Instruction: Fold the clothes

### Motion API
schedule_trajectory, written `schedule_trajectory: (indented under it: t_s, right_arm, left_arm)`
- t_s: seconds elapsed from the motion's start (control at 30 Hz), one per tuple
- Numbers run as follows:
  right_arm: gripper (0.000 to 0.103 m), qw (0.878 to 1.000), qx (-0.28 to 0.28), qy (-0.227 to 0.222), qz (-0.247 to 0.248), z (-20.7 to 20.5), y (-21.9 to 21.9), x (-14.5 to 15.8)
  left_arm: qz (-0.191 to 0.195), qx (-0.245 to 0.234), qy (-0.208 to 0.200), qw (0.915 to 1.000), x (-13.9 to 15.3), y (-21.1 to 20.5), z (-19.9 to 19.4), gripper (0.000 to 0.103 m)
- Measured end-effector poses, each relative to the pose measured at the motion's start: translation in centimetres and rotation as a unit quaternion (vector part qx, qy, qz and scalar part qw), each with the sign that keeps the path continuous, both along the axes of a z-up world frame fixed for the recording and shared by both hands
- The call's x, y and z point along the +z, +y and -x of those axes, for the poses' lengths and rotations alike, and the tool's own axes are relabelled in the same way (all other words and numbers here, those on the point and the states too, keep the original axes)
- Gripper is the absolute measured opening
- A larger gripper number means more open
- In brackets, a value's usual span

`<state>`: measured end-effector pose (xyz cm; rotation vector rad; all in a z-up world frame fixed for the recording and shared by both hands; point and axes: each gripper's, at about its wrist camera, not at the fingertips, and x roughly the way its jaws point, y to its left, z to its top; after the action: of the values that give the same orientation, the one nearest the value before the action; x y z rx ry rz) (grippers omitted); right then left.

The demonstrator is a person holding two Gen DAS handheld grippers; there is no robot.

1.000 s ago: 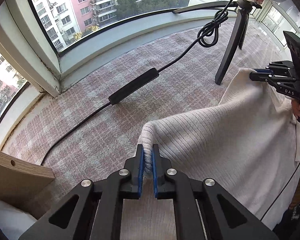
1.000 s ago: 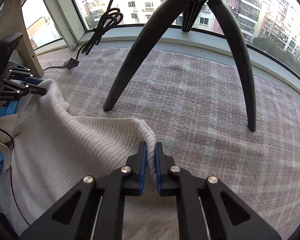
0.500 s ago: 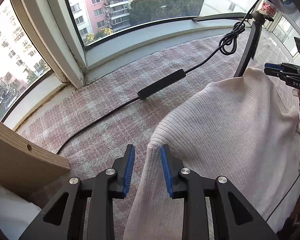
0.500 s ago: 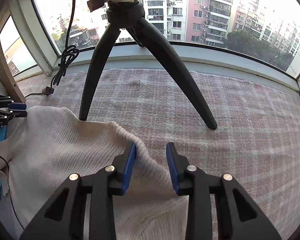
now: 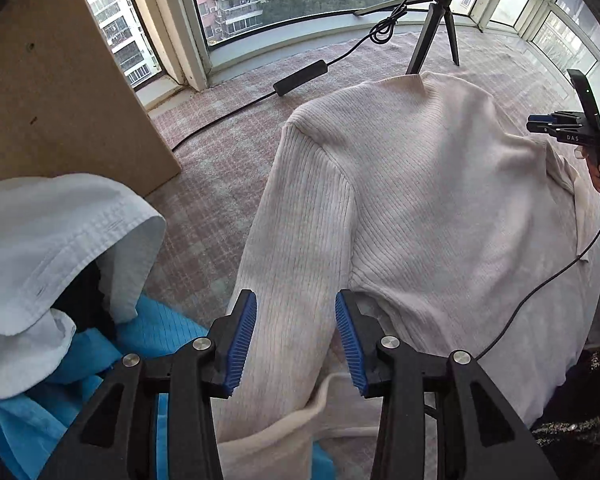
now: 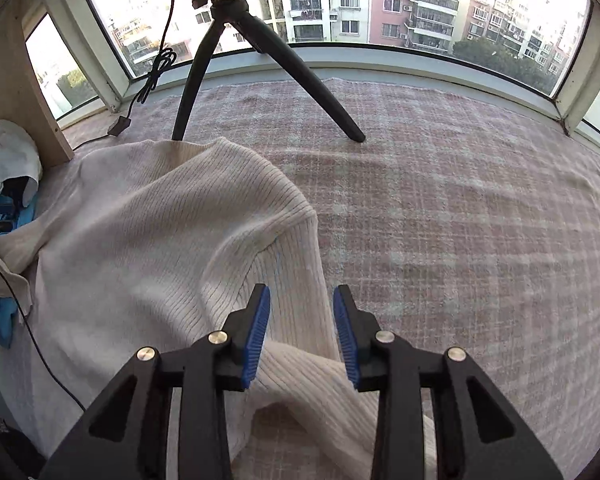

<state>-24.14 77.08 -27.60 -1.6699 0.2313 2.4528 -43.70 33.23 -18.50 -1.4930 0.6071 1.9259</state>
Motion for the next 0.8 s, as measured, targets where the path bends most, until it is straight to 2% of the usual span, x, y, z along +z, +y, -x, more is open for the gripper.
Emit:
schedule_trajectory:
  t_s: [0.07,0.1,0.17,0.3,0.4,0.5,0.53,0.6,0.63,0.7,0.73,0.8]
  right_arm:
    - [0.033,0.998,-0.018,-0.055,-0.028,-0.1,0.0,-2.2]
    - [0.033,0.998,-0.033,-0.059,-0.017,-0.3,0.2,-2.5]
    - [0.033,0.998,-0.048,-0.01,0.035,-0.6,0.1,-0.8]
    - [0.033,0.997,-0.01,0.042,0.063,0.4,-3.7,3.0]
    - [0.033,0.995,0.041,0.052,0.075,1.9,-7.8,4.7]
    - [0.033,0.992,0.083,0.057,0.075,3.4,-12.0,5.6]
    - [0.033,0.991,0.095,0.056,0.077,3.8,-13.2,5.7]
    - [0.033,0.987,0.12,0.056,0.087,4.5,-15.5,5.5]
    - [0.033,0.985,0.133,0.057,0.092,4.8,-16.7,5.5]
    - [0.033,0.981,0.159,0.059,0.093,4.9,-19.1,5.6]
    - [0.033,0.979,0.172,0.059,0.092,5.0,-20.2,5.6]
    - [0.033,0.976,0.192,0.056,0.09,5.3,-21.9,5.5]
  left_arm:
    - [0.016,0.024,0.009,0.9995,1.0,-2.3,-1.4,0.039]
    - [0.023,0.036,0.01,0.999,1.6,-3.5,-2.0,0.039]
    - [0.023,0.061,0.01,0.9978,2.8,-5.5,-3.4,0.039]
    - [0.017,0.09,0.005,0.9958,3.6,-6.9,-5.9,0.042]
    - [0.013,0.096,-0.005,0.9953,2.2,-5.8,-6.9,0.043]
    - [0.015,0.135,-0.023,0.9904,-0.5,-4.5,-6.2,0.043]
    - [0.02,0.153,-0.023,0.9877,-1.5,-4.3,-5.8,0.044]
    - [0.056,0.189,-0.001,0.9804,-3.6,-4.2,-4.6,0.046]
    - [0.061,0.197,0.005,0.9785,-3.8,-4.6,-4.5,0.043]
    - [0.046,0.2,0.003,0.9788,-3.0,-5.6,-4.8,0.025]
    - [0.038,0.201,0.003,0.9789,-2.6,-6.1,-4.9,0.005]
    - [0.023,0.203,0.001,0.9788,-1.9,-7.1,-5.3,0.004]
